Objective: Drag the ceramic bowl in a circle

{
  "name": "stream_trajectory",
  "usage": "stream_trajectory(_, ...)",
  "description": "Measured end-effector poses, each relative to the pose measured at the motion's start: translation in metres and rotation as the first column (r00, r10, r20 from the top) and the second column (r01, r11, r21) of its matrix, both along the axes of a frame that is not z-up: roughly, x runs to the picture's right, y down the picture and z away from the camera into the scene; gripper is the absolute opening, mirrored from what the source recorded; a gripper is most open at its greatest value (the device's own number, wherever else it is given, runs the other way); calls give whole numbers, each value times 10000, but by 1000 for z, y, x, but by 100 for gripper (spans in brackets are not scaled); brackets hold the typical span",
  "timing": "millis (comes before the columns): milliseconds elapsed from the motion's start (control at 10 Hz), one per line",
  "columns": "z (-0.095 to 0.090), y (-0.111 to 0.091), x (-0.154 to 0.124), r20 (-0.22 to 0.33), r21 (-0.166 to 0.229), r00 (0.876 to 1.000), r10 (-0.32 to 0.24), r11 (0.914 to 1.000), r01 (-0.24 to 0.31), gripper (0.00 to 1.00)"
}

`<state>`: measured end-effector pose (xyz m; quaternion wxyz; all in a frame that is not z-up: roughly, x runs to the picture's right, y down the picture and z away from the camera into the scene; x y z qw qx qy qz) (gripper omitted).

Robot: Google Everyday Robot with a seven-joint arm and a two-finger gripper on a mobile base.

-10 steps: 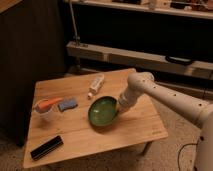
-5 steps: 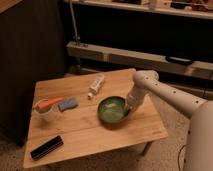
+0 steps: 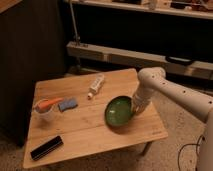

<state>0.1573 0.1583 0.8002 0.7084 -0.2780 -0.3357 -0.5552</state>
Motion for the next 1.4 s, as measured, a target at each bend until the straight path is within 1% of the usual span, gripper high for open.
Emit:
stream_trajectory(200,-13,53,-23,446,-680,9987,-265,9972,295,0)
stream_trajectory(400,-30,91,-47,1077,-1049,9929,-503,9926,617,0)
stream_trajectory(500,-38,97,-58,1267,-1073,9902,-590,9916,728,0)
stream_trajectory(600,-43,98,-69,1411,-1004,9878,-663,9917,809,0)
stream_trajectory(700,-47,93,-86,1586,-869,9843,-781,9919,927,0)
stream_trajectory(800,-45,85,-100,1724,-726,9812,-865,9923,1002,0)
stream_trajectory(900,-39,72,-113,1829,-573,9786,-944,9927,1064,0)
stream_trajectory(1000,-28,60,-119,1836,-558,9779,-1000,9921,1119,0)
stream_trajectory(1100,-15,49,-120,1832,-579,9783,-964,9924,1087,0)
stream_trajectory(1200,4,39,-116,1763,-668,9807,-847,9930,977,0)
stream_trajectory(1400,45,4,-97,1489,-675,9882,-367,9966,471,0)
